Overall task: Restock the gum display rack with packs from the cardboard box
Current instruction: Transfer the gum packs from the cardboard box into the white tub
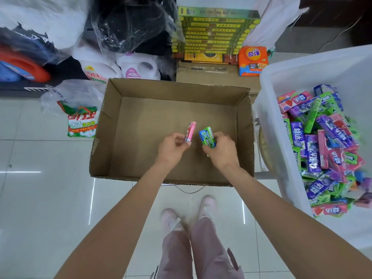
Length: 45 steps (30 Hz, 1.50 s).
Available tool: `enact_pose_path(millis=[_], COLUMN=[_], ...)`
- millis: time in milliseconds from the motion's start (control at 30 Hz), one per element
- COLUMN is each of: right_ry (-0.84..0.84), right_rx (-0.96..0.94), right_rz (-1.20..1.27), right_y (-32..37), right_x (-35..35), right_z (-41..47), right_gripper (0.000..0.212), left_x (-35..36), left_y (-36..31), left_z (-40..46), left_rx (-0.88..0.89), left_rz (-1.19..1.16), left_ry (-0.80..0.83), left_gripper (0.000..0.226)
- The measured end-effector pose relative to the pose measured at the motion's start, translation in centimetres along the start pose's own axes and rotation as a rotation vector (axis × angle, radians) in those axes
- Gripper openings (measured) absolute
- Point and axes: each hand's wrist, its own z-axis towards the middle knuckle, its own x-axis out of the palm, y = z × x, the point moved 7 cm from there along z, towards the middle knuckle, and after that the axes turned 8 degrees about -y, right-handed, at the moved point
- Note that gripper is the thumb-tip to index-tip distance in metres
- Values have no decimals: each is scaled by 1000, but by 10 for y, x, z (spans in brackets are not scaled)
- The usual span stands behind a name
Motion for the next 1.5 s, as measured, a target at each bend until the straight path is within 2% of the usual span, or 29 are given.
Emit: enact_pose_path(millis=[100, 233, 333, 467, 633, 767, 867, 933, 1000, 1100, 1200, 1267, 1400, 1500], right_ry=[-35, -52, -75, -118, -144, -159, -141, -108, -83, -31, 30, 68, 57, 63], right_rx=[-34, -95, -125, -143, -156, -183, -144, -134, -149, -173, -226, -237, -299, -352], right_rz=[120, 243, 289, 316, 395, 331, 287, 210, 181, 118, 57, 42, -5, -58], right_y=[23, 53, 69, 75, 55, 16, -22, -46, -64, -82, -95, -104, -123, -133], right_x=[-15, -44, -72, -115, -177, -224, -249, -258, -267, -279, -282, -282, -293, -300], right_z=[-10, -30, -43, -54, -65, -63, -53, -44, -36, -31, -26, -23, -24, -22], right_gripper=[28, 26, 28, 34, 31, 29, 41, 43, 30, 39, 34, 38, 52, 58], left_x=[-10, -25, -31, -33, -1, 43, 79, 103, 123, 148, 165, 171, 162, 160], left_y=[-15, -49, -82, -120, -169, -206, -222, -228, -236, -243, -242, -241, -236, -225], left_z=[-22, -46, -66, -89, -123, -149, -161, -167, -177, -188, -191, -193, -199, -196], left_rx=[-58, -29, 34, 85, 147, 223, 261, 245, 238, 213, 163, 187, 208, 39], left_rz=[-266, -428, -470, -472, -444, -361, -200, -102, 10, 89, 182, 268, 486, 569], left_ry=[101, 231, 283, 246, 246, 207, 103, 31, -45, -142, -180, -206, -367, -352], left_gripper=[27, 46, 46, 41, 39, 44, 47, 48, 47, 42, 40, 39, 57, 87])
